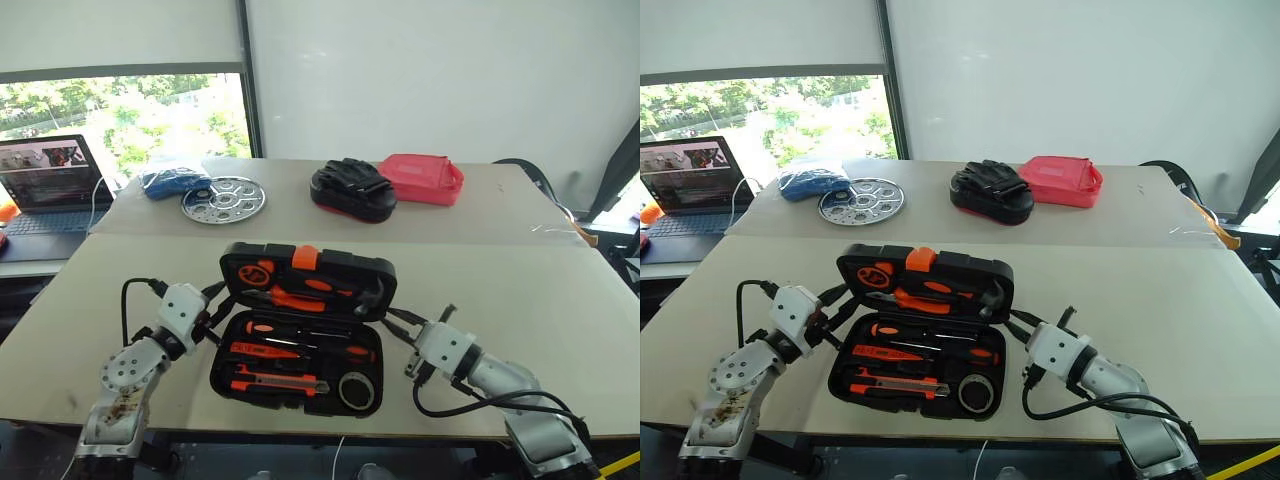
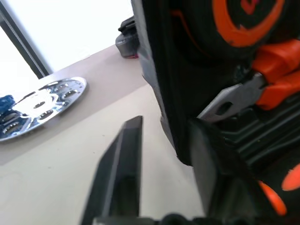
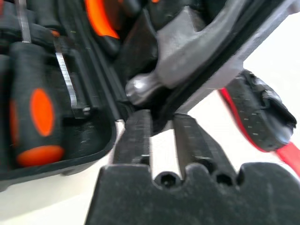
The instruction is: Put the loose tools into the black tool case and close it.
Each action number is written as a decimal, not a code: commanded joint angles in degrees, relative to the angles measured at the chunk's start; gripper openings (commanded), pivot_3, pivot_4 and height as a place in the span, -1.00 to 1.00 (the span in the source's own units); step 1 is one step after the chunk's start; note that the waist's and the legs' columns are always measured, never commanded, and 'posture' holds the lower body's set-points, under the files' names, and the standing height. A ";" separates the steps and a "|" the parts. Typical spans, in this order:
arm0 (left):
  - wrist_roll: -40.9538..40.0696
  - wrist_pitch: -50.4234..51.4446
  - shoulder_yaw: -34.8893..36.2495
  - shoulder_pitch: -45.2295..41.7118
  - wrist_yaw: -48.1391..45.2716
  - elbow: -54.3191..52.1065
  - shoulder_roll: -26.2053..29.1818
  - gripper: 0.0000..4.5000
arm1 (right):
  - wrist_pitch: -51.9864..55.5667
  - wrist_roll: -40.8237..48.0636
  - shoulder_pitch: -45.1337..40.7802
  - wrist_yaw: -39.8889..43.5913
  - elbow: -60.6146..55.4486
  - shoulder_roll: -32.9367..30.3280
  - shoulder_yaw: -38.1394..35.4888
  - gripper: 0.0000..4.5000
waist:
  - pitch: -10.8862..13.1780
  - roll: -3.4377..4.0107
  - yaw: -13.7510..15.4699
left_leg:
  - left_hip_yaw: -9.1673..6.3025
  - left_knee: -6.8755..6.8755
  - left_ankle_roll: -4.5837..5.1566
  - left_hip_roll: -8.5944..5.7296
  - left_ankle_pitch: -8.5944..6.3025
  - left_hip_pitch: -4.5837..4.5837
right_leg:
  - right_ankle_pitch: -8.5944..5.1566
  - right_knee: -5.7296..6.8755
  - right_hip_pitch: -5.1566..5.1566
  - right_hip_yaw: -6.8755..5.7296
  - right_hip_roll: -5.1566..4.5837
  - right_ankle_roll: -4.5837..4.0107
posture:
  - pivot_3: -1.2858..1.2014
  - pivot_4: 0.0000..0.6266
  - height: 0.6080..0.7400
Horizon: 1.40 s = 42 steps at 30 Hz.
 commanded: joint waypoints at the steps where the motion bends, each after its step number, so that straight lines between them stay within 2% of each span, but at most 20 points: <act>1: -1.69 -2.36 0.00 1.83 -1.96 -4.59 0.71 0.37 | -4.02 1.23 1.58 2.40 -4.84 -1.04 -0.07 0.09 | 0.00 0.00 -0.03 | 0.01 0.01 0.00 -0.01 0.00 0.01 | 0.00 -0.02 0.03 0.01 -0.01 0.00 | 0.03 -0.52 1.00; 3: -1.85 -1.68 0.58 3.45 -2.14 -5.70 1.08 0.66 | -5.78 0.05 2.37 2.38 -5.04 -1.57 -0.55 0.41 | -0.01 -0.01 -0.11 | 0.02 0.01 0.00 0.00 0.00 0.02 | 0.00 -0.02 0.03 0.02 -0.01 0.00 | 0.03 -0.52 1.00; 4: -1.93 -1.06 0.93 4.72 -2.48 -6.49 1.55 0.76 | -6.64 -0.42 2.97 2.66 -5.13 -2.22 -0.90 0.49 | -0.01 -0.01 -0.22 | 0.02 0.01 0.00 0.01 0.00 0.02 | 0.00 -0.02 0.01 0.02 -0.01 0.00 | 0.03 -0.52 1.00; 5: -2.04 -0.69 1.14 5.72 -2.74 -7.07 1.89 1.00 | -7.40 -0.82 3.47 2.82 -5.14 -2.64 -1.16 0.78 | -0.01 -0.01 -0.26 | 0.03 0.01 0.00 0.03 0.00 0.04 | 0.01 0.00 0.02 0.02 0.01 -0.01 | 0.03 -0.52 1.00; 7: -3.09 -0.13 1.87 8.21 -4.24 -8.61 3.08 1.00 | -7.98 -0.10 5.14 3.81 -5.70 -4.09 -2.17 0.97 | -0.01 -0.02 -0.18 | 0.04 0.02 0.00 0.02 0.00 0.06 | 0.02 0.01 0.04 0.03 0.02 -0.03 | 0.03 -0.52 1.00; 9: -4.02 0.37 2.81 10.44 -5.37 -9.86 4.33 1.00 | -8.25 1.07 6.70 4.69 -6.69 -5.57 -3.32 0.97 | -0.01 -0.02 -0.10 | 0.04 0.02 0.00 0.02 0.00 0.06 | 0.02 -0.01 0.05 0.02 0.01 -0.02 | 0.03 -0.52 1.00; 13: -8.49 2.42 7.37 15.95 -11.98 -10.51 10.44 1.00 | -5.19 6.53 10.62 9.79 -11.22 -10.38 -5.32 0.97 | -0.03 -0.06 0.10 | 0.06 0.04 0.00 0.04 0.00 0.03 | 0.01 -0.04 0.04 0.01 0.00 -0.02 | 0.03 -0.52 1.00; 23: -14.76 6.38 14.56 26.02 -23.14 -12.61 18.47 1.00 | -1.07 11.17 14.16 15.32 -14.96 -14.15 -6.48 0.97 | -0.07 -0.11 0.09 | 0.20 0.02 0.00 0.09 0.00 0.14 | -0.04 -0.04 0.11 0.01 0.03 -0.06 | 0.03 -0.52 1.00; 27: -13.57 7.01 18.08 31.14 -30.67 -8.09 24.55 1.00 | 3.58 15.36 17.42 18.37 -18.44 -16.51 -7.93 0.97 | -0.08 -0.13 0.09 | 0.23 0.01 0.01 0.10 0.00 0.15 | -0.08 -0.05 0.12 0.01 0.03 -0.05 | 0.03 -0.52 1.00; 29: -13.43 7.35 18.17 28.80 -30.82 -5.06 26.16 1.00 | 6.31 17.76 18.44 19.00 -19.98 -17.16 -8.77 0.97 | -0.08 -0.13 0.64 | 0.37 0.01 0.01 0.07 0.00 0.16 | -0.14 -0.04 0.14 -0.02 0.03 -0.05 | 0.03 -0.52 1.00; 31: -15.77 12.08 17.11 22.99 -29.97 -3.56 28.19 1.00 | 9.06 19.74 18.98 19.51 -21.58 -17.79 -9.92 0.97 | -0.09 -0.15 1.23 | 0.56 0.03 0.06 0.11 0.04 0.18 | -0.18 -0.06 0.14 -0.04 0.04 -0.06 | 0.03 -0.52 1.00; 36: -17.88 22.60 9.09 4.19 -33.00 0.14 33.90 1.00 | 19.28 26.20 17.68 18.22 -26.82 -18.70 -12.71 0.97 | -0.17 -0.33 1.98 | 0.54 0.10 0.15 0.12 0.15 0.12 | -0.34 -0.04 0.14 -0.14 0.06 0.31 | 0.03 -0.52 1.00; 42: -20.13 29.71 -3.62 -19.98 -40.53 3.06 31.89 1.00 | 28.75 33.41 17.29 16.97 -33.38 -19.30 -15.11 0.97 | -0.18 -0.34 1.38 | 0.52 0.02 0.19 0.07 0.12 -0.10 | -0.12 -0.05 -0.03 -0.11 0.10 -0.04 | 0.03 -0.52 1.00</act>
